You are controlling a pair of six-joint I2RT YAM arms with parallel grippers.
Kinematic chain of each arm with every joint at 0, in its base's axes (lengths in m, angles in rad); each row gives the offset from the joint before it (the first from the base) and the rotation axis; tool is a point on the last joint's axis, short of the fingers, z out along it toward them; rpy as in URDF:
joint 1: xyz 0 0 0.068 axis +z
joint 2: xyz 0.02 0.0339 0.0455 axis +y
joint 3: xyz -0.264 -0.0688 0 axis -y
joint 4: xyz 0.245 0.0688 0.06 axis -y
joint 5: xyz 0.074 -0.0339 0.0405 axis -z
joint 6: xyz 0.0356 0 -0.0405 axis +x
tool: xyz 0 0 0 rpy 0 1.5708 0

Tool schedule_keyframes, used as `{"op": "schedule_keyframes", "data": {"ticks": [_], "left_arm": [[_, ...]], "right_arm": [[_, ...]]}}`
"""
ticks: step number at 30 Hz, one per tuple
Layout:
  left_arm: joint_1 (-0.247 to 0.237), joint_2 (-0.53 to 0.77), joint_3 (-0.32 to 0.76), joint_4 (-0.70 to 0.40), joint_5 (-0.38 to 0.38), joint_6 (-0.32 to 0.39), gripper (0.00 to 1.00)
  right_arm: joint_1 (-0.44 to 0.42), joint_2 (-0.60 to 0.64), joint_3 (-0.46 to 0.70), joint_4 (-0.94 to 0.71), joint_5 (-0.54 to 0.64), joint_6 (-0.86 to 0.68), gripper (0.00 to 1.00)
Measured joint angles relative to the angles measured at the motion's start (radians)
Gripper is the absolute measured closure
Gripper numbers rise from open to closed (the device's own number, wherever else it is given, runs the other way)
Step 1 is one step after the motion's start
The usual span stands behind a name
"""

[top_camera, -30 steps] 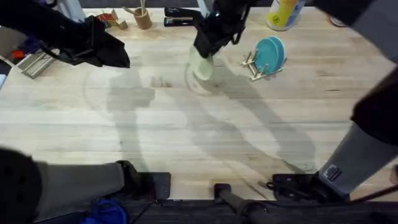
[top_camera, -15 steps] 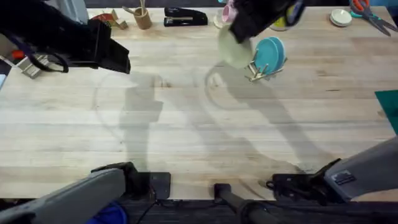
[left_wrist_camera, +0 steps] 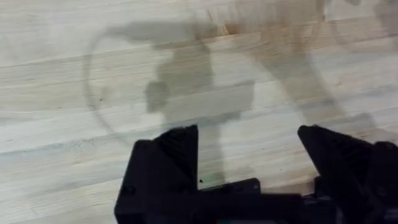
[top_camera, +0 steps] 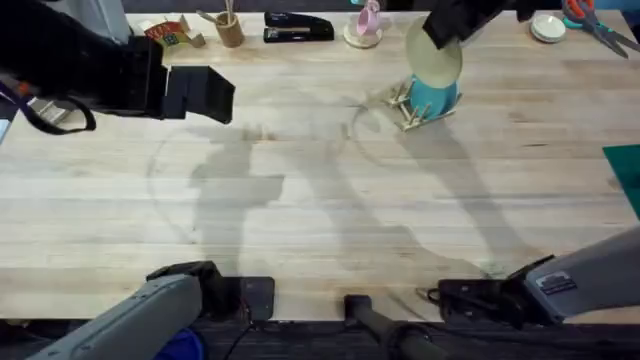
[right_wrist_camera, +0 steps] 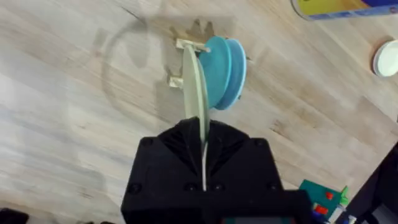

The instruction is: Pick up the plates from the table one by one and place each into a slot on the dish rack.

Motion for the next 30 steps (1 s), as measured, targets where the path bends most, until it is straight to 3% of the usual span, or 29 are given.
{"op": "schedule_keyframes", "data": {"ticks": [13, 30], "left_arm": [[0.0, 0.0, 0.0, 0.0, -0.003, 0.0, 0.004], [0.0, 0.0, 0.0, 0.0, -0.003, 0.0, 0.005]], "right_arm": [[-0.042, 0.0, 0.0, -0.019, 0.003, -0.032, 0.97], [-0.074, 0.0, 0.0, 0.013, -0.025, 0.109, 0.97]]}}
